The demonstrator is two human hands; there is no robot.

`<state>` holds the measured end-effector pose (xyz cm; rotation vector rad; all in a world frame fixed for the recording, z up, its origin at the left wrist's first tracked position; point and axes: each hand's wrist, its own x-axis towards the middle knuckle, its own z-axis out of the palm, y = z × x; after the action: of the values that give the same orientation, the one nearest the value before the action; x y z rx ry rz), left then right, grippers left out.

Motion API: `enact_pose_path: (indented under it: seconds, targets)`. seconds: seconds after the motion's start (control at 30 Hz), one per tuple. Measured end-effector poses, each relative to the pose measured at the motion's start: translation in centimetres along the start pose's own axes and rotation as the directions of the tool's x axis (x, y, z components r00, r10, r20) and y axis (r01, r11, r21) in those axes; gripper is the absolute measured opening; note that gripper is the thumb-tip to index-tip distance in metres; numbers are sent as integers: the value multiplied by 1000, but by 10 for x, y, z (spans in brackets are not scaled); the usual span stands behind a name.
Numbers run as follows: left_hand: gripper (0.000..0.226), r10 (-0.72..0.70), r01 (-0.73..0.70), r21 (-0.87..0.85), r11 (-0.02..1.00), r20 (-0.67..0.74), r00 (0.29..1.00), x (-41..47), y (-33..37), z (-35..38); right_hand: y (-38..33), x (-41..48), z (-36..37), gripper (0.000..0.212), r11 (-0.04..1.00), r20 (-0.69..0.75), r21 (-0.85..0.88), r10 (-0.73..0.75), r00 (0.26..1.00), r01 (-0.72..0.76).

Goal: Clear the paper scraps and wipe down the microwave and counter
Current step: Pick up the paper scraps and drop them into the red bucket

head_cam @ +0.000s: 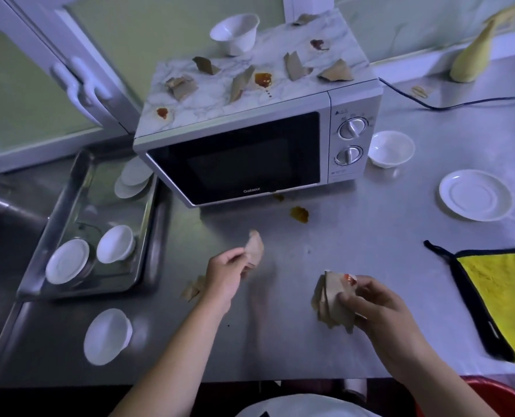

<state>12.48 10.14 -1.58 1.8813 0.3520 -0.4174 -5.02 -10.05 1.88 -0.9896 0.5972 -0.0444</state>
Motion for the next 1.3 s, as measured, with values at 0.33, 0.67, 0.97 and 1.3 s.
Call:
enact_pose_path:
  seconds: [0.33,0.67,0.97,1.3]
  targets:
    - [27,73,-33,-142,989,283,956,-104,-14,-31,19,10,60,13,995,196,-75,72,978,-58]
    - [15,10,27,-105,994,337,941,-67,-40,-101,34,18,96,7,980,280,-199,79,957,-23]
    - [28,134,-117,618,777,19,991,42,-88,-153,33,1,120,31,973,-25,-213,80,996,-84]
    - [10,175,-268,662,700,205,963,83,-99,-167,58,-13,143,24,972,-259,-217,37,965,-96]
